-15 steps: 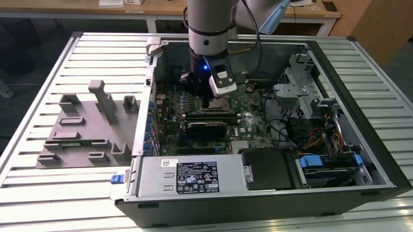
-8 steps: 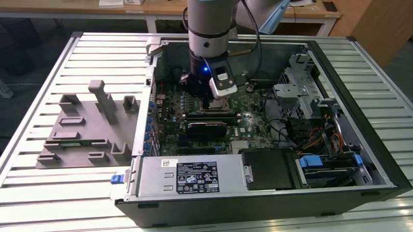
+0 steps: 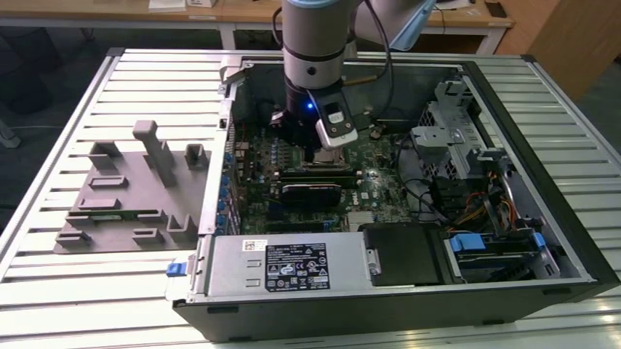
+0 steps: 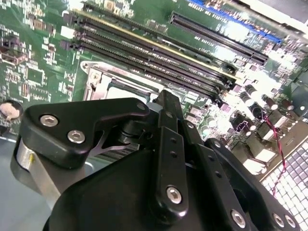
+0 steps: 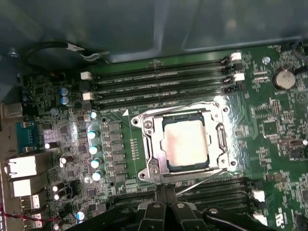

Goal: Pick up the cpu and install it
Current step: 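Install the second cpu locking lever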

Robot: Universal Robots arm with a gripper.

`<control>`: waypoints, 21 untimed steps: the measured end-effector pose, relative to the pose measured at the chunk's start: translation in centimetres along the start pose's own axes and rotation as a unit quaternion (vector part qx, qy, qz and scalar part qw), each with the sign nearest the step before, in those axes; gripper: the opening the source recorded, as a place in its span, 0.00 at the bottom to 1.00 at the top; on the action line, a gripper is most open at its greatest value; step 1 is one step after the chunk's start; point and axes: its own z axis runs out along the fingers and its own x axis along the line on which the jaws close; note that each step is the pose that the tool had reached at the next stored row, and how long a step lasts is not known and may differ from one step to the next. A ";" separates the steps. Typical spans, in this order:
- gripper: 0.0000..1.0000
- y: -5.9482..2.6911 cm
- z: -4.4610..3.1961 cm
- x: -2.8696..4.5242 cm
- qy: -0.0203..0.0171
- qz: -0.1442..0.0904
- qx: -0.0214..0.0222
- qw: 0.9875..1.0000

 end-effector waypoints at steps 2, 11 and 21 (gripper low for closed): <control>0.11 -0.02 0.03 0.00 0.001 -0.004 -0.005 1.000; 0.11 -0.53 0.10 -0.08 0.003 -0.009 -0.014 1.000; 0.11 -0.49 -0.77 -0.10 0.003 -0.009 -0.019 1.000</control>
